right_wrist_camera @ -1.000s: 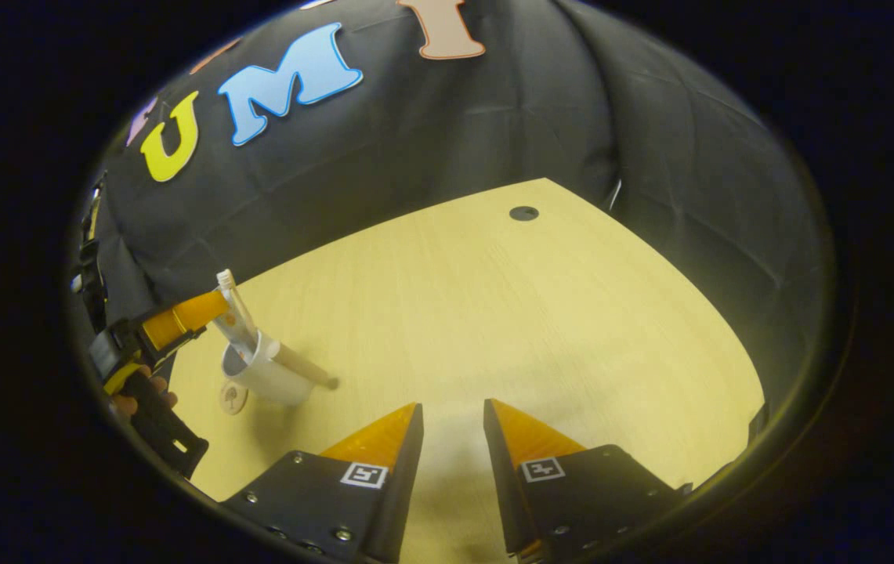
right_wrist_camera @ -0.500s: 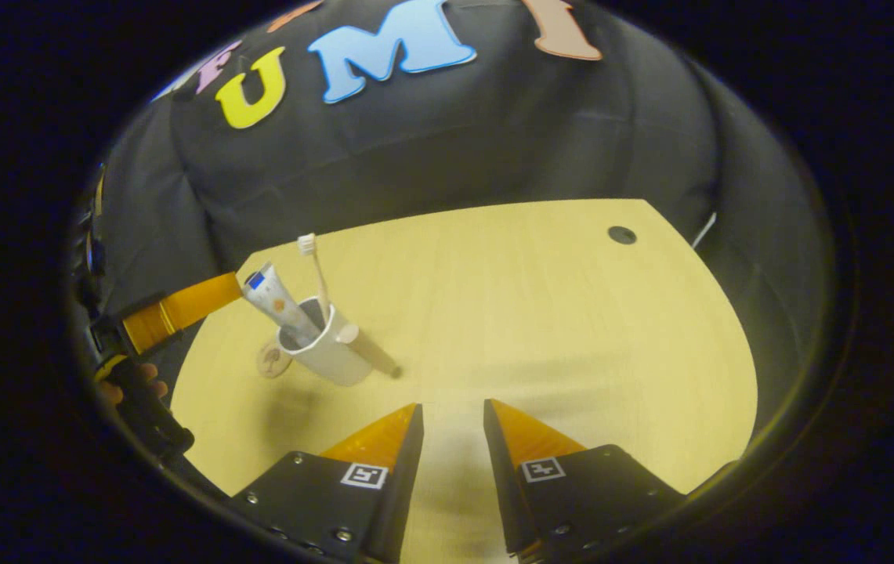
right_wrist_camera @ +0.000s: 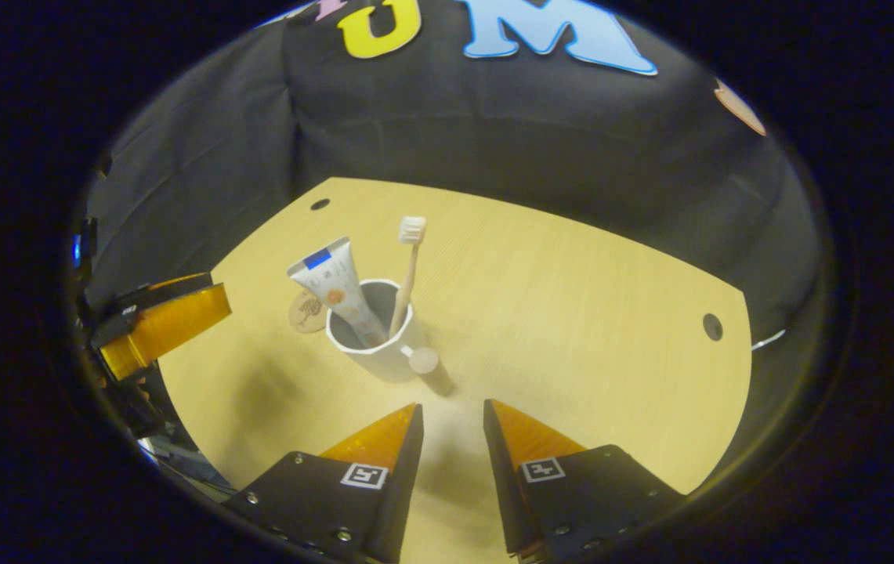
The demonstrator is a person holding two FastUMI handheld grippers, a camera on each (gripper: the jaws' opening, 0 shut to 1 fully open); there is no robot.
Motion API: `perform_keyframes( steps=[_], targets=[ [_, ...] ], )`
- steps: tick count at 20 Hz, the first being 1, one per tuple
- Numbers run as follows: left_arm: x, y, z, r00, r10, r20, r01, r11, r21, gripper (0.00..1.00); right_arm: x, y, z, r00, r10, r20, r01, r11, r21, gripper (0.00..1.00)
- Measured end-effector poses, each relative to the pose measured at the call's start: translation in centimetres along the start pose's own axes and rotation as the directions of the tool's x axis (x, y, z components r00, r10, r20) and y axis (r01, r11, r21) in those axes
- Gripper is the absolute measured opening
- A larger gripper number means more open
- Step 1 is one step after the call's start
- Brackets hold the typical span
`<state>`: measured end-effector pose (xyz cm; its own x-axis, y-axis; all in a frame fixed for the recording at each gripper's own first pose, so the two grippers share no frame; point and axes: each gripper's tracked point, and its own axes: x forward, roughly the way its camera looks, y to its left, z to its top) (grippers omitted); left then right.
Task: Put the toothbrush and toothpaste on the desktop into the cup, then pick up the cup and place it on the coaster on the desktop.
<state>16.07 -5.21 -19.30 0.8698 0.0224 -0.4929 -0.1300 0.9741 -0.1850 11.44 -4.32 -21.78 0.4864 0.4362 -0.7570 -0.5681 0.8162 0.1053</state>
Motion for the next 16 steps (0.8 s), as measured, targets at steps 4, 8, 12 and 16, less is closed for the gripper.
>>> perform_keyframes(
  steps=[4, 8, 12, 16],
  targets=[
    [-1.8, 1.3, -2.4, 0.999, 0.031, -0.028, -0.032, 0.999, -0.032, 0.95, 2.0, 0.5, -0.4, 0.994, 0.034, -0.107, -0.048, 0.990, -0.129, 0.47],
    [-3.2, 2.3, -5.6, 0.995, 0.046, -0.089, -0.054, 0.995, -0.089, 0.93, 3.7, 0.5, 0.6, 0.985, 0.034, -0.170, -0.073, 0.971, -0.226, 0.41],
    [-4.3, 3.1, -8.2, 0.989, 0.059, -0.138, -0.074, 0.992, -0.106, 0.93, 4.8, 0.9, 1.3, 0.980, 0.048, -0.192, -0.097, 0.962, -0.254, 0.45],
    [-5.0, 3.7, -9.2, 0.985, 0.067, -0.159, -0.085, 0.990, -0.110, 0.93, 5.4, 1.0, 2.4, 0.976, 0.052, -0.211, -0.115, 0.949, -0.295, 0.41]
  ],
)
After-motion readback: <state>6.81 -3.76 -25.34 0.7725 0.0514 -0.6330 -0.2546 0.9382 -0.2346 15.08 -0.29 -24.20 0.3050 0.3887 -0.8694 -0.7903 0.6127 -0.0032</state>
